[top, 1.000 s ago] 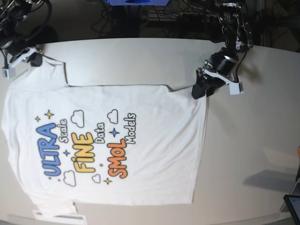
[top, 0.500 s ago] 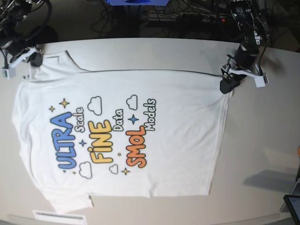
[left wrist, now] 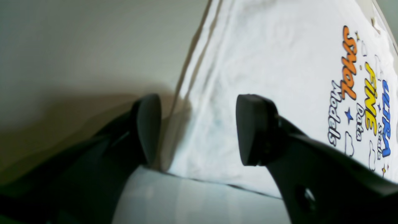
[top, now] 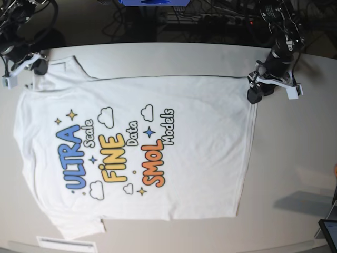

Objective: Fold the T-shirt properly
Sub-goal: 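Pull the held shirt edge taut between both grippers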

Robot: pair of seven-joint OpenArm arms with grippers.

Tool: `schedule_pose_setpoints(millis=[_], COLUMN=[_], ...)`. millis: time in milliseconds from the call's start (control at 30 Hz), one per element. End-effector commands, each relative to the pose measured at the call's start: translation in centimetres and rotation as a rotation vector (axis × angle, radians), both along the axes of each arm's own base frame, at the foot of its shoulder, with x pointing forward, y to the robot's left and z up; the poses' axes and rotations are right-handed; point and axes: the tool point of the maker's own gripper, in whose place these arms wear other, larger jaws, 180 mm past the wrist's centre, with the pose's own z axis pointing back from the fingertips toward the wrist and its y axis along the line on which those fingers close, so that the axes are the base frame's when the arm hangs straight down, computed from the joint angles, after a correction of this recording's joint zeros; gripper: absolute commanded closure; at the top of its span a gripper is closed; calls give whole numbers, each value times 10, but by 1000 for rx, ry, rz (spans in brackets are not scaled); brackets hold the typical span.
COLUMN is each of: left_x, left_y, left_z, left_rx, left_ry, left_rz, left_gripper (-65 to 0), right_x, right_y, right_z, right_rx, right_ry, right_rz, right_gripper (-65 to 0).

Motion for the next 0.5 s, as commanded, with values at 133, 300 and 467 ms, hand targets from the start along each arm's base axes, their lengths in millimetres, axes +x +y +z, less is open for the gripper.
schedule_pose_setpoints(millis=[133,300,467], left_x=[10,2,-44], left_y=[-2,-19,-6], left_z=[24,29,19], left_rx=[22,-21,-163], left_ry=[-50,-29,42], left_rz=[-34,-71,40], left_gripper=[-386,-386,-386], right_x=[-16,-17,-19], right_y=[-1,4,13], right_z=[-9,-11,-15], right_rx=[-22,-9,4], right_ry=[90,91,104], right_rz=[24,20,47], right_gripper=[0,0,0])
